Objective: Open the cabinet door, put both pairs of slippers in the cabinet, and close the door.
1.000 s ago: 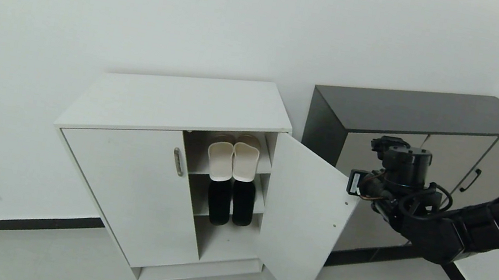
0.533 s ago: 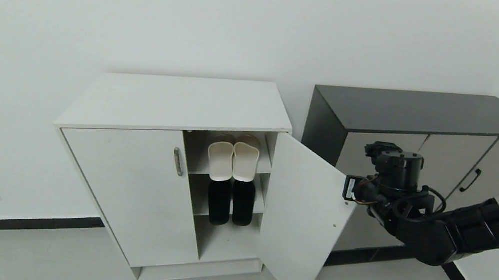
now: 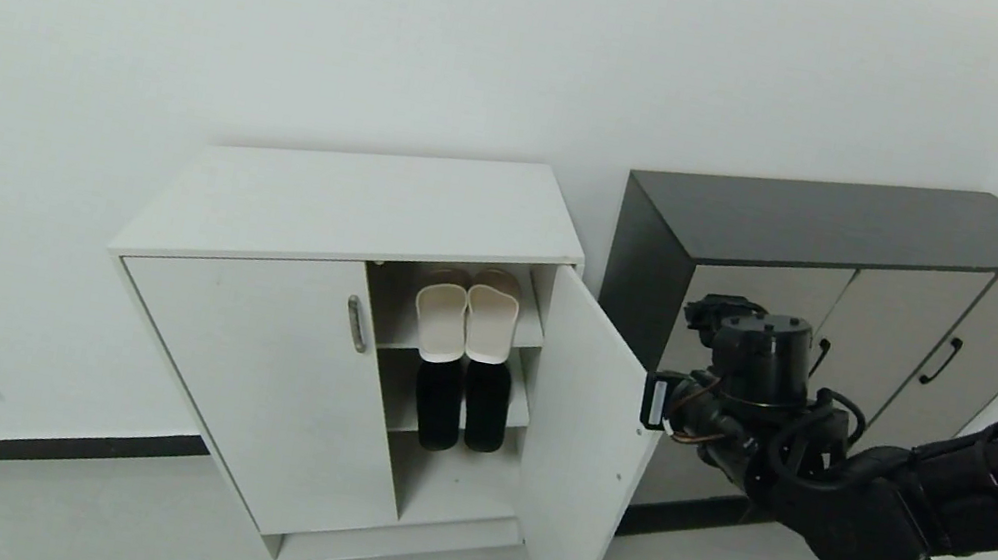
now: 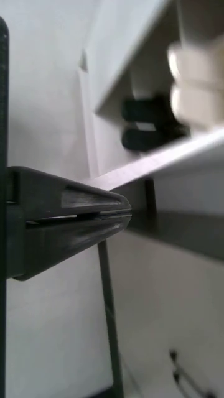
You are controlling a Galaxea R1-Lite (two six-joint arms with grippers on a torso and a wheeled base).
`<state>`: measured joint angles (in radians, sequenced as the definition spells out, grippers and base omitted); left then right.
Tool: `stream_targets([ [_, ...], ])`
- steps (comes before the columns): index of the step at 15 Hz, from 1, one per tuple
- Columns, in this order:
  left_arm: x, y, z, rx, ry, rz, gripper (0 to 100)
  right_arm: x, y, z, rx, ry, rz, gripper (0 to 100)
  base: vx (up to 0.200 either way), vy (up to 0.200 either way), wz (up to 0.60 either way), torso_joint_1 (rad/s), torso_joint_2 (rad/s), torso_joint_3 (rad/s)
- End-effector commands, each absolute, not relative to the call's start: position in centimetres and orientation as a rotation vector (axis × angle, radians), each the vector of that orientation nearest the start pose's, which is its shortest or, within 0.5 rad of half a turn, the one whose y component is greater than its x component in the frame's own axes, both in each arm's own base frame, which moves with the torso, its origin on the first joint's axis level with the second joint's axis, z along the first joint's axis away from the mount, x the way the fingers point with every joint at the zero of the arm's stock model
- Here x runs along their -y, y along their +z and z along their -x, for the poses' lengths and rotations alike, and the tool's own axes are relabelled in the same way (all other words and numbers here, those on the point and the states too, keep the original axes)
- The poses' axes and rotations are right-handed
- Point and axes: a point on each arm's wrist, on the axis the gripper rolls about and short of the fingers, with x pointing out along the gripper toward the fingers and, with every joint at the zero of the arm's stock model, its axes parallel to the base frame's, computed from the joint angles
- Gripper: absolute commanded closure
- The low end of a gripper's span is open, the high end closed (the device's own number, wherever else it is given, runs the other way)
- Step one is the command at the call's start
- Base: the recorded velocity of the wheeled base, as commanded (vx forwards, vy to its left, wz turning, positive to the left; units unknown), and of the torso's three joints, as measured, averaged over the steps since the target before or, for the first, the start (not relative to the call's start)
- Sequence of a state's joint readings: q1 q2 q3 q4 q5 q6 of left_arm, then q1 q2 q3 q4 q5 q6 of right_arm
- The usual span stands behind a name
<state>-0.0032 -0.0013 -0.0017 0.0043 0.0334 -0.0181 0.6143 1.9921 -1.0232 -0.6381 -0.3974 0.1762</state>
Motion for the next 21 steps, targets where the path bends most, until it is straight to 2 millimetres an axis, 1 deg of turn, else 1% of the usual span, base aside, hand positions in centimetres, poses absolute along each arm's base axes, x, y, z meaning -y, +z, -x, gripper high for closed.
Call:
stream_targets([
  [1, -0.1, 7.5, 2.3, -0.003, 0.031, 0.018, 100, -22.4, 15.9, -28.8, -0.284, 0.260, -0.034, 100, 0.000, 0.000, 0.00, 0.000, 0.00, 0.000],
  [2, -0.1, 7.5, 2.3, -0.004, 0.031, 0.020, 100, -22.4, 16.2, -28.3, -0.279, 0.270, -0.036, 100, 0.000, 0.000, 0.00, 0.000, 0.00, 0.000],
  [5, -0.1, 7.5, 2.3, -0.004, 0.031, 0.018, 100, -22.4, 16.1, -27.0, -0.289, 0.316, -0.022, 100, 0.000, 0.000, 0.00, 0.000, 0.00, 0.000],
  [11, -0.1, 7.5, 2.3, -0.003, 0.031, 0.018, 100, -22.5, 15.6, -26.5, -0.302, 0.329, 0.008, 100, 0.000, 0.000, 0.00, 0.000, 0.00, 0.000],
  [13, -0.1, 7.5, 2.3, -0.003, 0.031, 0.018, 100, -22.6, 15.4, -26.3, -0.309, 0.336, 0.014, 100, 0.000, 0.000, 0.60, 0.000, 0.00, 0.000],
  [15, -0.1, 7.5, 2.3, -0.003, 0.031, 0.018, 100, -22.4, 15.5, -26.0, -0.314, 0.365, 0.011, 100, 0.000, 0.000, 0.60, 0.000, 0.00, 0.002],
  [19, -0.1, 7.5, 2.3, -0.003, 0.031, 0.018, 100, -22.0, 15.6, -25.9, -0.299, 0.376, 0.017, 100, 0.000, 0.000, 0.00, 0.000, 0.00, 0.000],
  [21, -0.1, 7.5, 2.3, -0.003, 0.031, 0.018, 100, -21.3, 15.7, -26.0, -0.290, 0.365, 0.044, 100, 0.000, 0.000, 0.00, 0.000, 0.00, 0.000],
])
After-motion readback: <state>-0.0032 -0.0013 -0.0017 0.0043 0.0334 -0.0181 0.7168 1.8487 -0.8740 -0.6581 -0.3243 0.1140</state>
